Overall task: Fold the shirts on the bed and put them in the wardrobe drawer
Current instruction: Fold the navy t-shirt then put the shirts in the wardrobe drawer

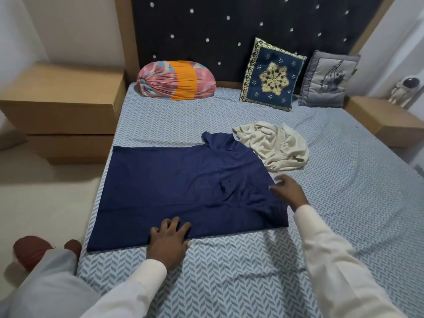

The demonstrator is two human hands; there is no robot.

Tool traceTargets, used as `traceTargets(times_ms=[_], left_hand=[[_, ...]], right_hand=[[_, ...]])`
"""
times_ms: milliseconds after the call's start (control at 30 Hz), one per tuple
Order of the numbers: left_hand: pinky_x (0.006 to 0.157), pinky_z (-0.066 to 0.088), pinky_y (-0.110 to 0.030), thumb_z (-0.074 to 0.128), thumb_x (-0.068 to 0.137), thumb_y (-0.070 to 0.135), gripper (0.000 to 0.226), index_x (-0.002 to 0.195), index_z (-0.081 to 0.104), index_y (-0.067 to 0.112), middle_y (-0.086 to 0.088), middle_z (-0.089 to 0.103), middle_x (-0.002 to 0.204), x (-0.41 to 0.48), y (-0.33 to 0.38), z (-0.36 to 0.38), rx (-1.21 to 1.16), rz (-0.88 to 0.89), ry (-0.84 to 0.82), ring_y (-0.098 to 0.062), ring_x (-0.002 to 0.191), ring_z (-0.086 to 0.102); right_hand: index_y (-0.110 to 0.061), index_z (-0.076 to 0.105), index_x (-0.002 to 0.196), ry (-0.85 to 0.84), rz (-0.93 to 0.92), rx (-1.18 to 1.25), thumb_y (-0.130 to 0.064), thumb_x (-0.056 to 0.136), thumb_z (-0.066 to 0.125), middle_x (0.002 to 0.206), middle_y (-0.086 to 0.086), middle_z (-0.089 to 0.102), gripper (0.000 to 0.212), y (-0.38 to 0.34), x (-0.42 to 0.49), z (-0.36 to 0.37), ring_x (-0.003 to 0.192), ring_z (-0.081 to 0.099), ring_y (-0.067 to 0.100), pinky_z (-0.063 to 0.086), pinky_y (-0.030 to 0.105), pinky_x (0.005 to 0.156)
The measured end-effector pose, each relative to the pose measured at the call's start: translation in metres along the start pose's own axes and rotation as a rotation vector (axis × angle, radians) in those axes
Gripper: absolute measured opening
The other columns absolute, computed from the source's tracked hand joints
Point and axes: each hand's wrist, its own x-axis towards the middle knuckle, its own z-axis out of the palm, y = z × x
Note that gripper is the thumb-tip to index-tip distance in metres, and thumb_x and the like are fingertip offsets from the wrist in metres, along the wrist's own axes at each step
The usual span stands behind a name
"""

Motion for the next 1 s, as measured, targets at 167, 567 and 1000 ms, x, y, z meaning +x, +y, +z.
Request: traceTargets(times_ms=[167, 567, 1000], left_hand=[[0.098, 0.028, -0.048, 0.04, 0.093, 0.057, 0.054, 0.143, 0.027, 0.042, 0.002, 0.023, 0.154, 0.004, 0.0, -0.002, -0.036, -0.007, -0.02, -0.026, 0.134, 0.026], [0.088, 0.039, -0.047, 0.053, 0.092, 0.038, 0.044, 0.134, 0.054, 0.024, -0.005, 0.055, 0.132, 0.034, -0.071, -0.013, -0.053, -0.05, 0.179, -0.03, 0.116, 0.051], [0.07, 0.042, -0.041, 0.058, 0.093, 0.023, 0.021, 0.112, 0.061, 0.013, -0.011, 0.058, 0.098, 0.054, -0.166, -0.015, 0.03, -0.119, 0.198, -0.034, 0.088, 0.05]], right_hand=[[-0.009, 0.06, 0.106, -0.12, 0.2, -0.209, -0.023, 0.071, 0.082, 0.101, 0.013, 0.064, 0.044, 0.066, -0.032, 0.014, 0.096, 0.064, 0.031, 0.05, 0.035, 0.081], [-0.014, 0.06, 0.101, -0.048, 0.143, -0.219, -0.033, 0.081, 0.065, 0.107, 0.016, 0.067, 0.028, 0.035, -0.002, 0.046, 0.1, 0.064, 0.034, 0.046, 0.035, 0.082], [-0.028, 0.058, 0.08, -0.004, 0.147, 0.004, -0.029, 0.08, 0.066, 0.086, 0.011, 0.07, 0.008, 0.042, 0.065, 0.071, 0.081, 0.069, 0.033, 0.058, 0.051, 0.077]])
